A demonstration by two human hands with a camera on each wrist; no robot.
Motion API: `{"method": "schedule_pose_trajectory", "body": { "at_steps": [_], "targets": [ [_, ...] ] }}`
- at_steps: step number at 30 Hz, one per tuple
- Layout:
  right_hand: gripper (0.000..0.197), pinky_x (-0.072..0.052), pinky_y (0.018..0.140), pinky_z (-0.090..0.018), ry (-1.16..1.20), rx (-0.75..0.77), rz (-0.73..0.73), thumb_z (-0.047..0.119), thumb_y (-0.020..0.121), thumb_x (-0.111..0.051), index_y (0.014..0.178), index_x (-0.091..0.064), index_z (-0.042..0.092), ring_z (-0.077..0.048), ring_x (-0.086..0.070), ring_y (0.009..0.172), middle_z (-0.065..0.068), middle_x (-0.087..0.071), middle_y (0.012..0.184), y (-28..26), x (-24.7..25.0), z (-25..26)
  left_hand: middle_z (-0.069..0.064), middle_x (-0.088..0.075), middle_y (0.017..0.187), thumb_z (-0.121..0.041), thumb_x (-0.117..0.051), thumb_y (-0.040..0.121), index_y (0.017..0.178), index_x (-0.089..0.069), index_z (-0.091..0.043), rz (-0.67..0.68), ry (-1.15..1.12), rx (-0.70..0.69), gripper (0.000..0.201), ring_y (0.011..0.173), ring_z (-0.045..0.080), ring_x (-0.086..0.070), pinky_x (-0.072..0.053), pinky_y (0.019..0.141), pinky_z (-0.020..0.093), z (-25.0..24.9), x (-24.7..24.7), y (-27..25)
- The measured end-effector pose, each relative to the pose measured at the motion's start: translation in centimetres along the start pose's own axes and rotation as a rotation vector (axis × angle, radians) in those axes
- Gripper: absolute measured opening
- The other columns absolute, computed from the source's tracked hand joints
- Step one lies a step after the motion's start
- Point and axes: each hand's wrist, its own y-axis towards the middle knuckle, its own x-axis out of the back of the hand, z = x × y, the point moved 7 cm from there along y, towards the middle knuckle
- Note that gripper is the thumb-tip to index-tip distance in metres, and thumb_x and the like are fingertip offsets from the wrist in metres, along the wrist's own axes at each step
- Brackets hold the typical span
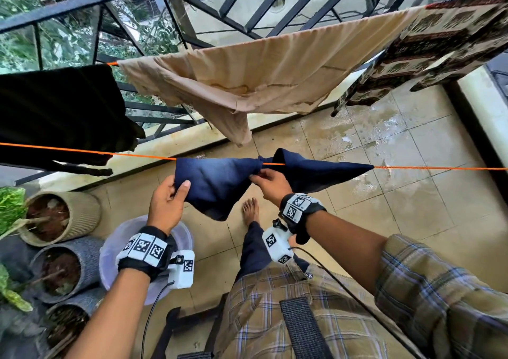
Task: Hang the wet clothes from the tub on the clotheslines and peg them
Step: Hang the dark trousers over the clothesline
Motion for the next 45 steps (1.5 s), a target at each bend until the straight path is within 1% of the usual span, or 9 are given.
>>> {"method": "schedule_pose_trajectory", "body": {
  "at_steps": [8, 15, 17, 19, 23, 28, 33, 39, 45],
  "targets": [
    [0.035, -0.04, 0.043, -0.009, 0.177, 0.054, 0.219, 0.01, 0.096, -0.058, 0.064, -0.043, 0.013, -0.018, -0.053, 0.063, -0.012, -0.051, 0.073, -4.6, 0.8, 5.5, -0.009, -0.073, 0.075, 0.004, -0.062, 0.091, 0.107, -0.054, -0.022, -0.113, -0.162, -0.06, 0.032, 0.071, -0.004, -0.065, -0.051, 0.072, 0.012, -4.9, 2.7, 0.9],
    [0.02, -0.035, 0.037, -0.013, 0.397, 0.086, 0.023, 0.003, 0.094, -0.06, 0.076, -0.053, 0.01, -0.006, -0.048, 0.039, -0.01, -0.047, 0.069, -2.8, 6.2, 10.4, 0.011, -0.067, 0.087, 0.006, -0.066, 0.087, 0.107, -0.051, -0.035, -0.038, -0.026, -0.069, 0.049, 0.063, 0.001, -0.064, -0.053, 0.063, 0.019, -9.6, 2.4, 5.2],
    [0.009, -0.039, 0.037, -0.013, 0.395, 0.097, -0.045, 0.0, 0.093, -0.059, 0.089, -0.057, 0.008, -0.005, -0.054, 0.038, -0.011, -0.054, 0.07, -2.1, 7.2, 11.6, 0.018, -0.069, 0.09, -0.008, -0.074, 0.082, 0.107, -0.055, -0.036, -0.039, 0.14, -0.006, 0.042, 0.071, 0.018, -0.069, -0.056, 0.065, 0.031, -9.3, 2.1, 7.2],
    [0.007, -0.043, 0.04, -0.014, 0.341, 0.094, -0.067, 0.0, 0.093, -0.06, 0.097, -0.058, 0.005, -0.003, -0.057, 0.039, -0.012, -0.058, 0.071, -1.3, 7.4, 11.9, 0.022, -0.069, 0.094, -0.017, -0.076, 0.079, 0.114, -0.061, -0.029, -0.044, 0.369, 0.052, 0.04, 0.088, 0.038, -0.068, -0.054, 0.08, 0.043, -8.5, 1.5, 8.8],
    [0.006, -0.056, 0.076, -0.032, -0.064, 0.199, -0.122, 0.026, 0.083, -0.069, 0.077, -0.069, 0.025, -0.014, -0.069, 0.073, -0.002, -0.072, 0.08, 0.0, 8.3, 11.8, 0.022, -0.067, 0.116, -0.023, -0.071, 0.086, 0.121, -0.064, -0.016, 0.046, 0.808, 0.025, 0.037, 0.11, 0.04, -0.061, -0.047, 0.094, 0.042, -8.7, -1.7, 8.6],
    [0.015, -0.055, 0.08, -0.035, -0.524, 0.293, -0.11, 0.033, 0.086, -0.064, 0.096, -0.073, 0.025, -0.017, -0.067, 0.087, 0.001, -0.074, 0.094, -0.8, 11.1, 10.8, 0.016, -0.062, 0.126, -0.031, -0.063, 0.09, 0.127, -0.06, -0.021, 0.003, 1.042, 0.007, 0.038, 0.117, 0.039, -0.057, -0.047, 0.091, 0.046, -10.4, -2.6, 7.4],
    [0.016, -0.054, 0.085, -0.032, -0.625, 0.343, -0.113, 0.028, 0.088, -0.066, 0.102, -0.072, 0.024, -0.009, -0.065, 0.088, 0.007, -0.072, 0.097, -1.6, 15.8, 7.6, 0.013, -0.069, 0.102, -0.042, -0.062, 0.088, 0.107, -0.07, -0.018, -0.083, 1.288, -0.126, 0.032, 0.106, 0.039, -0.051, -0.045, 0.08, 0.047, -11.5, -2.7, 5.9],
    [0.032, -0.049, 0.089, -0.034, -0.785, 0.29, -0.139, 0.042, 0.082, -0.071, 0.113, -0.068, 0.036, -0.018, -0.062, 0.108, 0.011, -0.07, 0.115, -2.1, 19.7, 3.7, -0.001, -0.063, 0.128, -0.056, -0.042, 0.083, 0.124, -0.064, -0.032, 0.368, 1.085, -0.486, 0.052, 0.119, 0.027, -0.053, -0.046, 0.096, 0.045, -10.3, -8.1, 5.0],
    [0.051, -0.049, 0.09, -0.037, -0.903, 0.358, 0.063, 0.052, 0.082, -0.066, 0.131, -0.055, 0.04, -0.02, -0.061, 0.111, 0.008, -0.069, 0.119, -1.5, 15.2, 4.3, -0.004, -0.035, 0.158, -0.047, -0.058, 0.089, 0.152, -0.028, -0.034, 0.673, 1.172, -0.425, 0.071, 0.144, 0.021, -0.033, -0.034, 0.113, 0.047, -7.9, -15.9, 3.9]
  ]
}}
